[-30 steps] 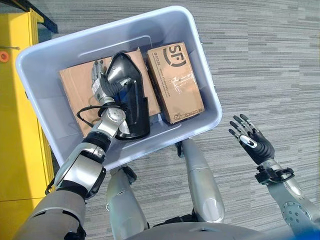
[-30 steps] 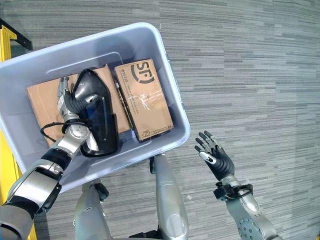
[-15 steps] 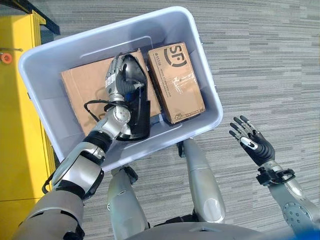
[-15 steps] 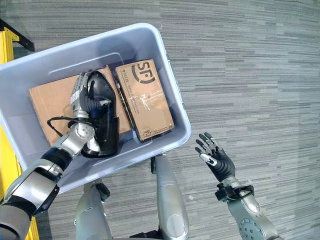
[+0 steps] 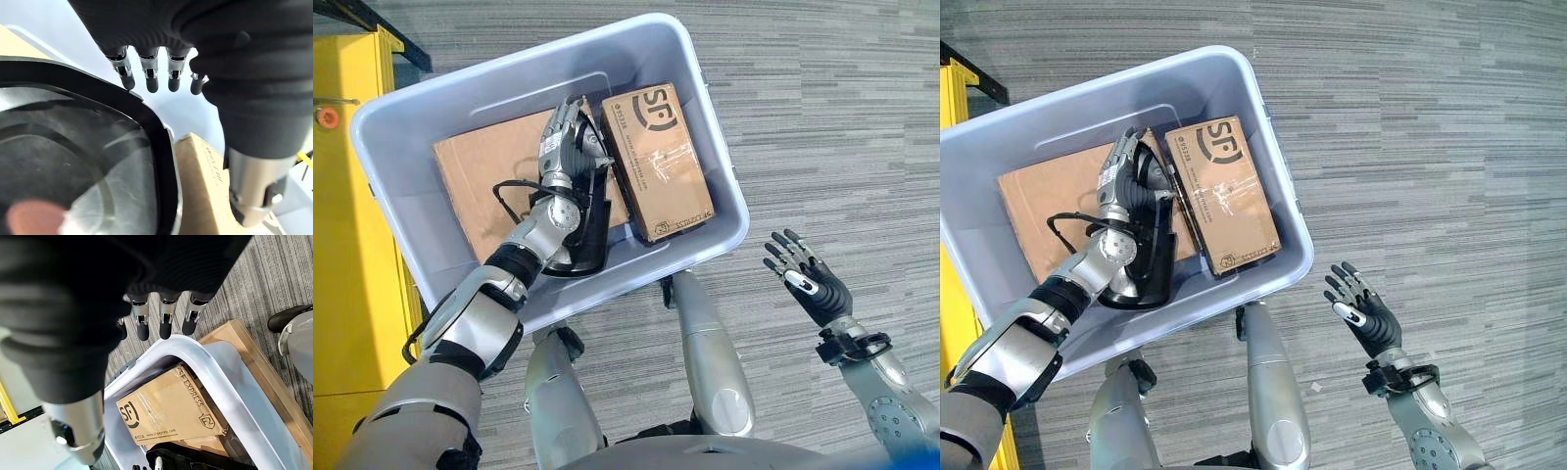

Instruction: Move parts from the plastic box to the shelf.

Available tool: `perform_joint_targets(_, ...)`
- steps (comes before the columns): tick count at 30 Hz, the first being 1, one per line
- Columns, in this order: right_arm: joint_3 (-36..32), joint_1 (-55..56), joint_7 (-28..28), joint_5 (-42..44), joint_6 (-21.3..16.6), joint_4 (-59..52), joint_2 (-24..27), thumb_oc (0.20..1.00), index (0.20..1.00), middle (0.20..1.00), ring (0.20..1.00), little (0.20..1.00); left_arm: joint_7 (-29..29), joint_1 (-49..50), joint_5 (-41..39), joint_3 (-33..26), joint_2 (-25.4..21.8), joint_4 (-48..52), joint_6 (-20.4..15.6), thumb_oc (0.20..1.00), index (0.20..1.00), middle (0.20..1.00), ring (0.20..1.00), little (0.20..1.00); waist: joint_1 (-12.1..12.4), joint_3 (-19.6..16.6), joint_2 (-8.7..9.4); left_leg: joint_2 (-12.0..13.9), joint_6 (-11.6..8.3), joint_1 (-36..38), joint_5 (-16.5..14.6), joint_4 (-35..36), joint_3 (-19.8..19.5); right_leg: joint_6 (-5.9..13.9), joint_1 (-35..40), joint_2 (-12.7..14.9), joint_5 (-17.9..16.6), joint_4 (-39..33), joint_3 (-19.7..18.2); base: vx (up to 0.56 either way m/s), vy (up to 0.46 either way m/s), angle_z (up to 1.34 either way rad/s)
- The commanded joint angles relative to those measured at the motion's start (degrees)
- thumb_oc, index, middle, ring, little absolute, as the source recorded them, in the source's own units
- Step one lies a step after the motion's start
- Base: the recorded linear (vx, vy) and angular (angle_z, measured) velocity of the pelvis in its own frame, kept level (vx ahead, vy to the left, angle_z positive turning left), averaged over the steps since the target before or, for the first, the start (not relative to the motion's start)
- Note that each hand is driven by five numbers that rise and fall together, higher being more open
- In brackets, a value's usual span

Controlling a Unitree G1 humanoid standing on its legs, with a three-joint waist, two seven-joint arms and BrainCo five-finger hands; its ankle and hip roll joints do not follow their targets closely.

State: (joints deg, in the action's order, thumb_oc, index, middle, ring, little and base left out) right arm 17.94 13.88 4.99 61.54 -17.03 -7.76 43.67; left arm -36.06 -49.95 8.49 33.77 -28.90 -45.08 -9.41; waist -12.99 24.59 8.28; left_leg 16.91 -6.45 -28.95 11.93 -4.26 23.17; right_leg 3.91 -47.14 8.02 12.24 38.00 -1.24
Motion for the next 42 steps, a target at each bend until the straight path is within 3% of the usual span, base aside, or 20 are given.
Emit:
perform_joint_targets(1, -2.9, 1.8, 0.7, -1.4, -1.3, -0.5, -0.4, 1.000, 1.000, 1.000, 1.000, 1.000, 0.0, -0.1, 1.2, -4.5, -1.6, 5.3, -3.7, 1.000, 1.000, 1.000, 1.000, 1.000, -1.2, 0.7, 0.34, 6.1, -5.59, 4.1, -7.7, -7.7, -4.9, 5.45, 10.0, 1.4, -17.4, -20.7, -1.4, 0.00, 0.000, 0.00)
perform_joint_targets(2, -3.1, 2.0, 0.6, -1.5, -1.3, -0.5, -0.9, 1.000, 1.000, 1.000, 1.000, 1.000, -0.4, 1.3, 2.5, -5.2, -3.6, 11.5, -4.6, 1.000, 1.000, 1.000, 1.000, 1.000, -0.8, 0.9, -0.04, 6.0, -5.56, 4.1, -7.8, -7.5, -5.0, 5.44, 10.2, 1.6, -17.4, -20.8, -1.3, 0.00, 0.000, 0.00)
perform_joint_targets(4, -3.3, 2.2, 0.7, -1.5, -1.4, -0.6, -1.1, 1.000, 1.000, 1.000, 1.000, 1.000, -0.6, 2.4, 4.1, -5.5, -5.1, 14.7, -4.5, 1.000, 1.000, 1.000, 1.000, 1.000, -0.6, 1.0, -0.20, 5.9, -5.57, 4.2, -7.8, -7.4, -5.1, 5.44, 10.3, 1.6, -17.3, -20.8, -1.2, 0.00, 0.000, 0.00)
perform_joint_targets(5, -3.8, 2.7, 0.7, -1.6, -1.4, -0.6, -1.6, 1.000, 1.000, 1.000, 1.000, 1.000, -1.5, 5.0, 8.3, -6.6, -9.0, 21.3, -4.7, 1.000, 1.000, 1.000, 1.000, 1.000, 0.1, 1.4, -0.76, 5.8, -5.55, 4.2, -7.9, -7.3, -5.2, 5.44, 10.5, 1.9, -17.1, -20.8, -1.1, 0.00, 0.000, 0.00)
perform_joint_targets(13, -5.5, 3.6, 0.2, -2.5, -1.3, -0.8, -2.9, 1.000, 1.000, 1.000, 1.000, 1.000, -0.2, 18.4, 14.1, -15.6, -15.1, 39.4, -5.7, 1.000, 1.000, 1.000, 1.000, 1.000, 2.0, 2.2, -1.77, 5.5, -5.32, 4.4, -8.3, -7.3, -5.6, 5.41, 11.3, 2.3, -16.6, -20.8, -0.6, 0.00, 0.000, 0.01)
perform_joint_targets(18, -6.5, 4.1, -0.7, -3.3, -1.0, -1.3, -3.5, 1.000, 1.000, 1.000, 1.000, 1.000, 0.1, 28.9, 14.7, -24.2, -15.1, 49.8, -6.4, 1.000, 1.000, 1.000, 1.000, 1.000, 3.1, 2.8, -2.07, 5.1, -5.04, 4.7, -8.6, -7.2, -5.8, 5.32, 11.7, 2.6, -16.5, -21.0, -0.6, 0.01, -0.002, 0.04)
perform_joint_targets(22, -6.8, 4.1, -1.3, -3.9, -0.9, -1.4, -3.9, 1.000, 1.000, 1.000, 1.000, 1.000, -0.1, 34.8, 14.8, -27.9, -14.8, 54.2, -6.3, 1.000, 1.000, 1.000, 1.000, 1.000, 3.6, 3.3, -2.34, 4.9, -4.79, 4.8, -8.7, -7.3, -5.9, 5.22, 12.1, 2.9, -16.4, -21.0, -0.4, 0.00, -0.003, 0.06)
perform_joint_targets(37, -5.9, 1.2, -2.5, -4.0, 1.0, -1.6, -5.2, 1.000, 1.000, 1.000, 1.000, 1.000, 7.7, 44.1, 5.3, -24.9, -6.3, 48.0, -2.6, 1.000, 1.000, 1.000, 1.000, 1.000, 4.5, 4.8, -2.56, 4.5, -3.89, 5.0, -8.7, -7.5, -6.2, 4.93, 12.6, 3.0, -16.5, -20.8, -0.2, 0.00, -0.001, 0.01)
perform_joint_targets(42, -5.8, 0.2, -3.2, -4.0, 1.7, -1.6, -5.2, 1.000, 1.000, 1.000, 1.000, 1.000, 10.5, 45.6, -2.3, -24.3, -3.7, 45.3, -2.0, 1.000, 1.000, 1.000, 1.000, 1.000, 4.5, 5.1, -2.62, 4.5, -3.77, 4.8, -8.5, -7.5, -6.1, 4.78, 12.4, 2.8, -16.8, -20.9, -0.2, 0.00, 0.000, 0.00)
